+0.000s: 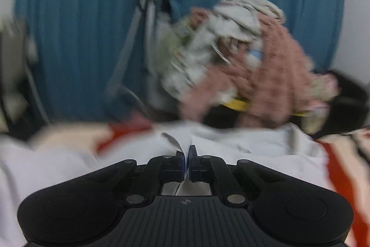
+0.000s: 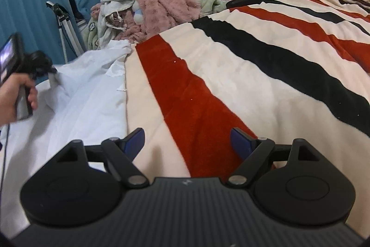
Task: Fold clothes
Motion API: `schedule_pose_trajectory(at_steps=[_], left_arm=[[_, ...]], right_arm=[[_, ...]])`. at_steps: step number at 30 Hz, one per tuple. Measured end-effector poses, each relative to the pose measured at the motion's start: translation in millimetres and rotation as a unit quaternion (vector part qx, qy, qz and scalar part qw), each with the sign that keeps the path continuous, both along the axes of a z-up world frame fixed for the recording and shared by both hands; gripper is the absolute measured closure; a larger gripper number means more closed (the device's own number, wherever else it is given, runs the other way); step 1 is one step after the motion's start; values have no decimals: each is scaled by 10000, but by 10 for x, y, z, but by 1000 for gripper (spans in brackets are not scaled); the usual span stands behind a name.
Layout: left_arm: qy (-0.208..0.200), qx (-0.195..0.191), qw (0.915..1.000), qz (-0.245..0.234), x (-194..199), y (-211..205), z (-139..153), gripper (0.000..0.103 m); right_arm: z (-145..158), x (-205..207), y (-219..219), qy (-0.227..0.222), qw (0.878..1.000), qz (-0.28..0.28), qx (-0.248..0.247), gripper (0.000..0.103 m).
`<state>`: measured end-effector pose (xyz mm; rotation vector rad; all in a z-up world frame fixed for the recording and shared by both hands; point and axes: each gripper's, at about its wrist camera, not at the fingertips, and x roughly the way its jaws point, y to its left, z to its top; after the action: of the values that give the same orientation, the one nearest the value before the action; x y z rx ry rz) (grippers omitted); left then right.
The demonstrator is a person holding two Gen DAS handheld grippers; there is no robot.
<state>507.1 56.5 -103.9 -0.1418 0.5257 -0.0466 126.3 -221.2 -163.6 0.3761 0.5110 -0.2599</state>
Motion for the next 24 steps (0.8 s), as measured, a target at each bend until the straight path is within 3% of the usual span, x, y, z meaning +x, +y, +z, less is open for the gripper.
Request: schedule_pose_trajectory(at_steps=[1, 3, 5, 8, 11, 20, 24], left_arm=[[-43, 25, 10000, 73, -17, -38, 31, 88], [-130, 74, 9996, 218, -52, -115, 93, 43], [-199, 17, 9991, 379, -153, -162, 127, 20], [-233, -522, 9981, 212, -605, -120, 102, 19], [-272, -534, 9982, 22, -1074, -130, 105, 18], [-450, 48, 9971, -617, -2771, -314, 293, 14], [-495, 233, 9954, -788, -3531, -366, 381, 2]], right_arm=[[6, 4, 2, -24, 10000, 40, -7, 21], [24, -2, 10, -128, 9999, 75, 9, 21], [69, -23, 43, -311, 9992, 237, -53, 21], [179, -79, 81, -701, 9966, 347, -268, 21], [272, -146, 96, -1034, 9929, 412, -416, 21], [473, -345, 147, -1515, 9840, 809, -471, 21], [565, -460, 189, -1651, 9805, 947, -486, 21]])
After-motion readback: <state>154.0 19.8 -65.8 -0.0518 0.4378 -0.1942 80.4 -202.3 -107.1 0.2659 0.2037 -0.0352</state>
